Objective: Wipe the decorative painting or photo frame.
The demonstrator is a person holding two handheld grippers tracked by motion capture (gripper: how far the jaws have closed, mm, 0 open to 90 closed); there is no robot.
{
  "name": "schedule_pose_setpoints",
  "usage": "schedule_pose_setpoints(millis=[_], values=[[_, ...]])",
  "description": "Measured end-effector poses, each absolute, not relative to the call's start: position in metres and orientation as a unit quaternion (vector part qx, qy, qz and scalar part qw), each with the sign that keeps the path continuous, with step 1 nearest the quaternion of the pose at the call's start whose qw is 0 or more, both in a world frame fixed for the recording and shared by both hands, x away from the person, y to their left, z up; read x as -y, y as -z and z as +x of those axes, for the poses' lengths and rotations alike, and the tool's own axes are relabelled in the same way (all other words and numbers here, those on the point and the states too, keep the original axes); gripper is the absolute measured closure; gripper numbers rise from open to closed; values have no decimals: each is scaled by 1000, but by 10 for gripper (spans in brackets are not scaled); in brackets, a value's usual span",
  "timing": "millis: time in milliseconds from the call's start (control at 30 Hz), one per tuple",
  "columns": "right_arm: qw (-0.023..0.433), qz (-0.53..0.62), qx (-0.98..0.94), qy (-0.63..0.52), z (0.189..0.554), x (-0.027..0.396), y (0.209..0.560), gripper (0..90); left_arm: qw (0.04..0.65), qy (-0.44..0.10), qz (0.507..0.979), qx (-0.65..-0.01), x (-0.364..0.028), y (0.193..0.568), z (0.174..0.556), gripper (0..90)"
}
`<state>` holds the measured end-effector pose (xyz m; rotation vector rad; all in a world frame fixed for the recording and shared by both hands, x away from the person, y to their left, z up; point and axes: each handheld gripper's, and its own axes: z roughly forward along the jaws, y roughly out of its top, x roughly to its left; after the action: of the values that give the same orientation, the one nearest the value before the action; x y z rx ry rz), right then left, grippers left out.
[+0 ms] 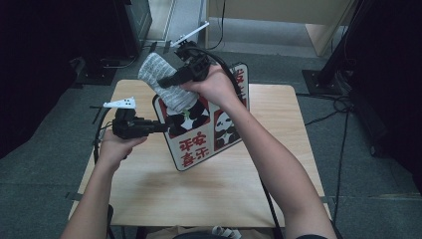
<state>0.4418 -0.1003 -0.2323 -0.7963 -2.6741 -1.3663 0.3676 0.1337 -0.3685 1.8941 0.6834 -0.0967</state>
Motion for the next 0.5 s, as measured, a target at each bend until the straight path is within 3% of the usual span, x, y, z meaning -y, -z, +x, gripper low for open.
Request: schedule_pose_setpoints(millis=[500], values=[[14, -264, 854, 447, 445, 111, 234, 547, 533, 41, 795, -288, -134, 368, 367, 782]])
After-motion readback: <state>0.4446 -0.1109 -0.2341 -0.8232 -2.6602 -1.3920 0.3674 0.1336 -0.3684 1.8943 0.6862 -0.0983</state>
